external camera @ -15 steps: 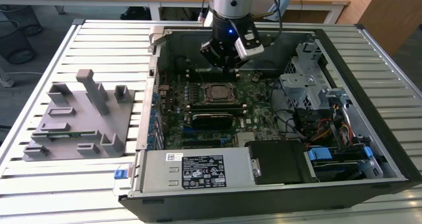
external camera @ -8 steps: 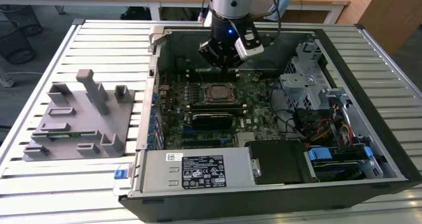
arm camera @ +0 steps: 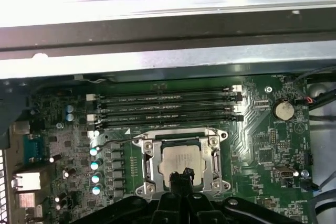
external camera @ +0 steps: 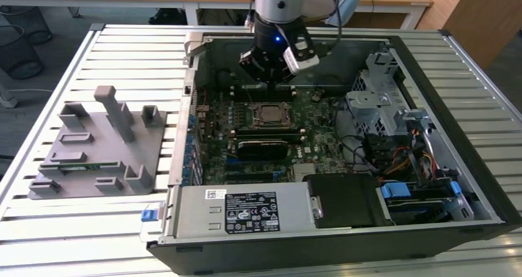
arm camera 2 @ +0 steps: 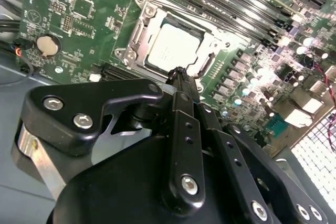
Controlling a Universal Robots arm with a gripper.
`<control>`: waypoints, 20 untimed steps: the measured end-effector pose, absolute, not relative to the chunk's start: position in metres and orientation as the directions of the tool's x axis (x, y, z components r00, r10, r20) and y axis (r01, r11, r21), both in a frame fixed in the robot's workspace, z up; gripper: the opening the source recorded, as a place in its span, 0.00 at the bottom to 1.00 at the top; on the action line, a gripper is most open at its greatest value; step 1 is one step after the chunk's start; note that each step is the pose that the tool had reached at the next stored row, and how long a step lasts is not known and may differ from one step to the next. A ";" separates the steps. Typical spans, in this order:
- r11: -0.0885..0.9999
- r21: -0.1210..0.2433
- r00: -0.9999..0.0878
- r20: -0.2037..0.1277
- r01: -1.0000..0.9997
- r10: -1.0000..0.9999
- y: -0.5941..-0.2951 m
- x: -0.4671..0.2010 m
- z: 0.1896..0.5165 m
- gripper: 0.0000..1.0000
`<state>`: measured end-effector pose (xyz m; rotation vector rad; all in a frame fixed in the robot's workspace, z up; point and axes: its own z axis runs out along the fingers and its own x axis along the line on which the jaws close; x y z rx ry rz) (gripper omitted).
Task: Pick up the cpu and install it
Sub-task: 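Install the first cpu locking lever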
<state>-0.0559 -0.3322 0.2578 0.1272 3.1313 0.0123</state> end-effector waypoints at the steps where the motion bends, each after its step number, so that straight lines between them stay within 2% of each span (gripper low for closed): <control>1: 0.997 0.008 -0.997 -0.008 0.081 0.081 -0.332 -0.057 0.258 0.11; 9: 0.997 0.008 -0.997 -0.009 0.076 0.076 -0.332 -0.067 0.258 0.11; 20: 1.000 0.008 -1.000 -0.009 -0.029 -0.029 -0.332 -0.081 0.257 0.11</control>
